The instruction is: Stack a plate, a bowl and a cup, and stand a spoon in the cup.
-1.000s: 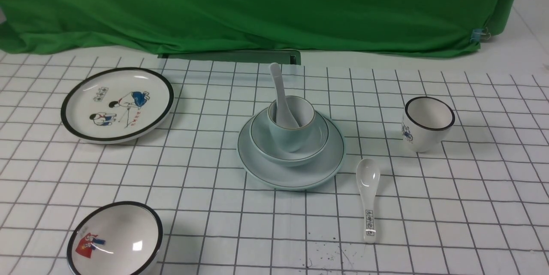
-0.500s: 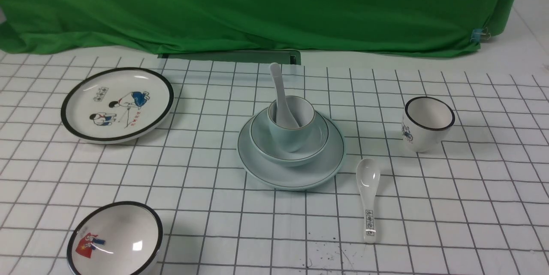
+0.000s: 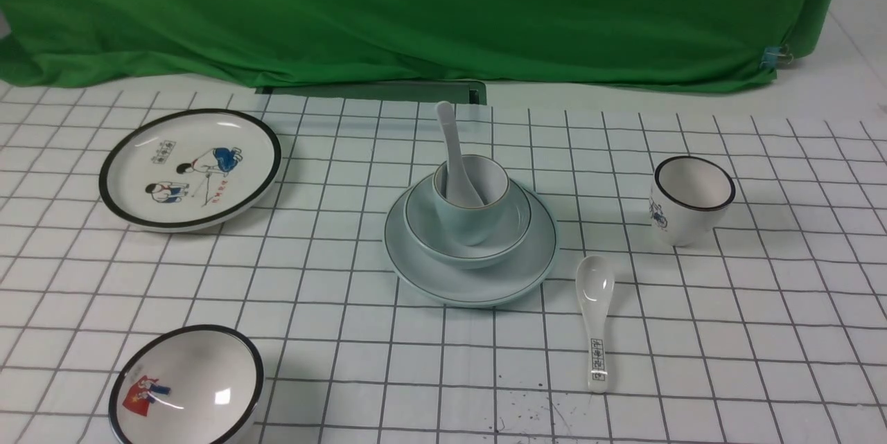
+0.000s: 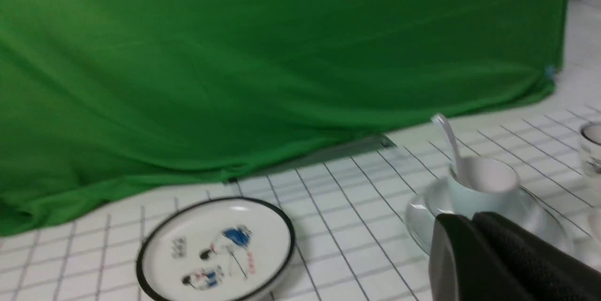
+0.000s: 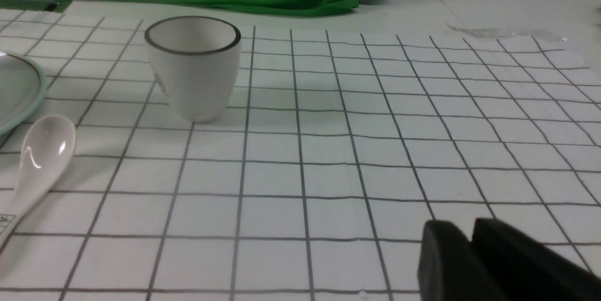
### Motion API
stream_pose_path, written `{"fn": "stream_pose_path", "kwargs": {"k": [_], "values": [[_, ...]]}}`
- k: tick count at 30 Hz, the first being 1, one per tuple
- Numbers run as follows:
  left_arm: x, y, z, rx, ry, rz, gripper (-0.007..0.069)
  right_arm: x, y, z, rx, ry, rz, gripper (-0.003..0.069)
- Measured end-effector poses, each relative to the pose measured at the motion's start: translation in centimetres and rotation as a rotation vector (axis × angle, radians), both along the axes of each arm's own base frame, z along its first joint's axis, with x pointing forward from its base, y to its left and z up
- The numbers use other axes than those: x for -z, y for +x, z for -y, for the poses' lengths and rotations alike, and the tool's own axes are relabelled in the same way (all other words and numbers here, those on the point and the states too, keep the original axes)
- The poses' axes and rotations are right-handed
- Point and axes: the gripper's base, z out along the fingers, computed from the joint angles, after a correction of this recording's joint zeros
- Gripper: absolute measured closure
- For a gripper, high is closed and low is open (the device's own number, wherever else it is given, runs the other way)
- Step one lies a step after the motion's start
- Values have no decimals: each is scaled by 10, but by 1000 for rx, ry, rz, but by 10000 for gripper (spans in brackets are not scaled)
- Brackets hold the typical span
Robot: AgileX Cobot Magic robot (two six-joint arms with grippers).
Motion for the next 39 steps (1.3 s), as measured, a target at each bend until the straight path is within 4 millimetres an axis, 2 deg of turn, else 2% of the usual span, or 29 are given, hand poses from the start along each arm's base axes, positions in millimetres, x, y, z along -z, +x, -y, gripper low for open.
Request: {"fn": "stream_pose_path", "kwargs": {"k": [3, 6, 9, 11, 17, 39], "values": [[33, 7, -4, -117, -44, 53, 653, 0, 0, 0, 0, -5, 0, 535], [67, 11, -9, -208, -79, 4, 653, 0, 0, 0, 0, 0, 1, 533], [93, 13, -10, -237, -105, -85, 653, 0, 0, 0, 0, -5, 0, 528], [102, 14, -9, -235, -109, -141, 653, 0, 0, 0, 0, 0, 1, 524], [110, 13, -9, -229, -107, -218, 653, 0, 0, 0, 0, 0, 1, 504], [110, 13, -9, -233, -103, -212, 653, 0, 0, 0, 0, 0, 1, 463]]}}
